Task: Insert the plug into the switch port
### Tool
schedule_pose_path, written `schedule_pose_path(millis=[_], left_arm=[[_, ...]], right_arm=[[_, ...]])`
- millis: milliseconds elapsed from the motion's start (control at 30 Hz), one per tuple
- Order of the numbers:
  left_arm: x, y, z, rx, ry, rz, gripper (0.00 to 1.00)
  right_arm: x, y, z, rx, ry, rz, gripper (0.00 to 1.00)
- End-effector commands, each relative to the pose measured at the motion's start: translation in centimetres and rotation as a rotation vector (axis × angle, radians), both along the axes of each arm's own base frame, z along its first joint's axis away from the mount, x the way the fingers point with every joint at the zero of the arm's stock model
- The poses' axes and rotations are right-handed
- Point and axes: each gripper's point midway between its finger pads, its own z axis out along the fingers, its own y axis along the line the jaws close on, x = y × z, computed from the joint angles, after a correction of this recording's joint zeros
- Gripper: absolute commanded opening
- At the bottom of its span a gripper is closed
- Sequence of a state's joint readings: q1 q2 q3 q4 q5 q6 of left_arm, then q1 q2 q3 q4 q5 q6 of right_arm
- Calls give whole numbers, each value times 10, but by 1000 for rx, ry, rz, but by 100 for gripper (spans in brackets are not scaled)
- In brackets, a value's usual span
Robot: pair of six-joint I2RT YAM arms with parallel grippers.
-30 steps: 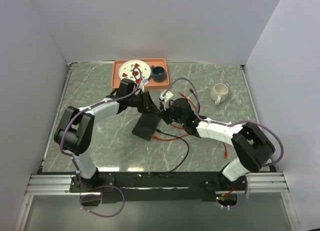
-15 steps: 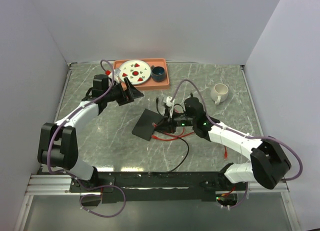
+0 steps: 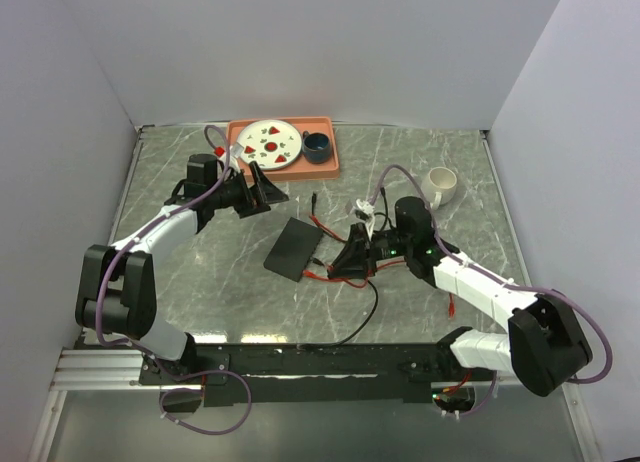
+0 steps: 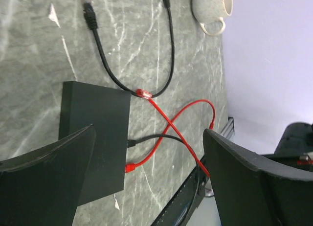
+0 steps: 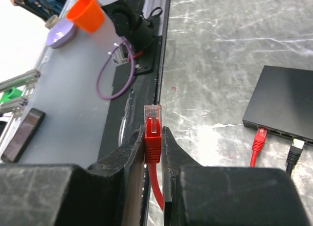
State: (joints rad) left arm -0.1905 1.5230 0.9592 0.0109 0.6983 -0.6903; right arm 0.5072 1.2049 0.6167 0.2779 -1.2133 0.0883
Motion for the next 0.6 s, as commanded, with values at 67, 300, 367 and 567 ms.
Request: schedule_pose_path(millis=[67,300,367,567], left_arm=[[-10,-5,17,-10,-83,-75,97],[-1,9,-16,94,-12,9,98],[1,12,-22,115,-7,25,98],[9,20,-40,183,18,59,98]], right_arm=[[0,-3,19,70,-15,49,0],[60,-13,-19,-166,-15,-350,0],[86,-28,-38,-302,-32,-541,0],[107,-55,-88,-622,-91,-787,0]])
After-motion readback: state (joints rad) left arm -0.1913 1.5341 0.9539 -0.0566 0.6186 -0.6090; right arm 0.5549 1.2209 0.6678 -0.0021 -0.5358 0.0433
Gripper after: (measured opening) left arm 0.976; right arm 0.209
